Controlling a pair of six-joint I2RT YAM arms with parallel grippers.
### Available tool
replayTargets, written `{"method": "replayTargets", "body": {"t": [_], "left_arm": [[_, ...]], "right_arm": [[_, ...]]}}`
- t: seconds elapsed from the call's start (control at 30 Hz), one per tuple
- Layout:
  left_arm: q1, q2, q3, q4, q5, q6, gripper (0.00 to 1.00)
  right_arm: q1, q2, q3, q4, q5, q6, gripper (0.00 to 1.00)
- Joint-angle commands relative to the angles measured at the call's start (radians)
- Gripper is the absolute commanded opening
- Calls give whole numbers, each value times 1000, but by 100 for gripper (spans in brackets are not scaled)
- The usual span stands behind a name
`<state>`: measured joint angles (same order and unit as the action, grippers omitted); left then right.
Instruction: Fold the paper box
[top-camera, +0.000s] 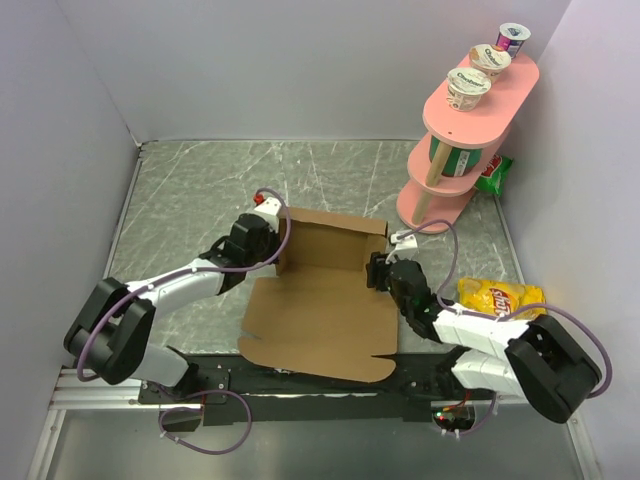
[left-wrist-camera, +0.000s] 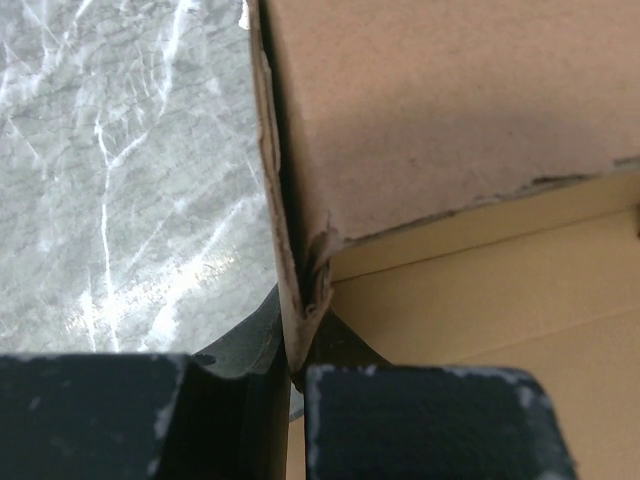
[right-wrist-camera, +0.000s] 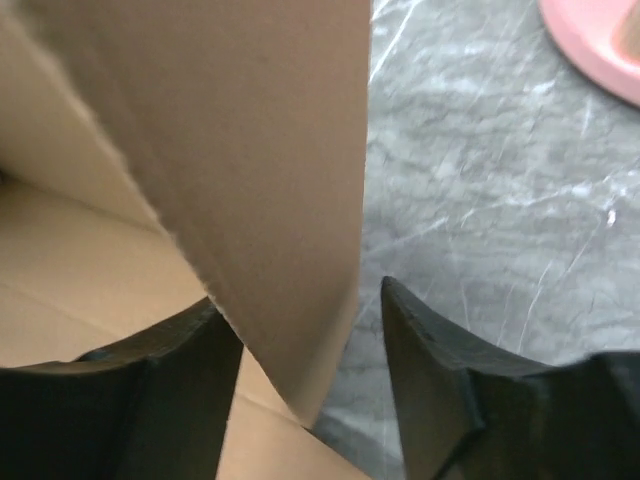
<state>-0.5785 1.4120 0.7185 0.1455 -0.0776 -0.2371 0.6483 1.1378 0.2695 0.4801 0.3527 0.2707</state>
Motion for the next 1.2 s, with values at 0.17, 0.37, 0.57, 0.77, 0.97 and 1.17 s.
{"method": "replayTargets", "body": {"t": [0.17,0.37,0.57,0.77,0.97,1.17], "left_arm": [[-12,-79,-73,45,116,12,2],[-23,-87,-87,52,119,15,2],[-23,-102,-83,28,41,-7,2],[-18,-104,-71,2,-34,4,2],[-12,-122,-70,-14,-77,5,2],[-9,-81,-50,-27,-85,12,2]], "right_arm": [[-15,88,51,284,149,-60,50],[-19,143,85,364,189,-113,47],[-22,174,105,327,215,-110,31],[-32,149,106,255,268,-58,13],[-36,151,148,120,339,22,19],[-36,114,97,199,233,-34,53]]}}
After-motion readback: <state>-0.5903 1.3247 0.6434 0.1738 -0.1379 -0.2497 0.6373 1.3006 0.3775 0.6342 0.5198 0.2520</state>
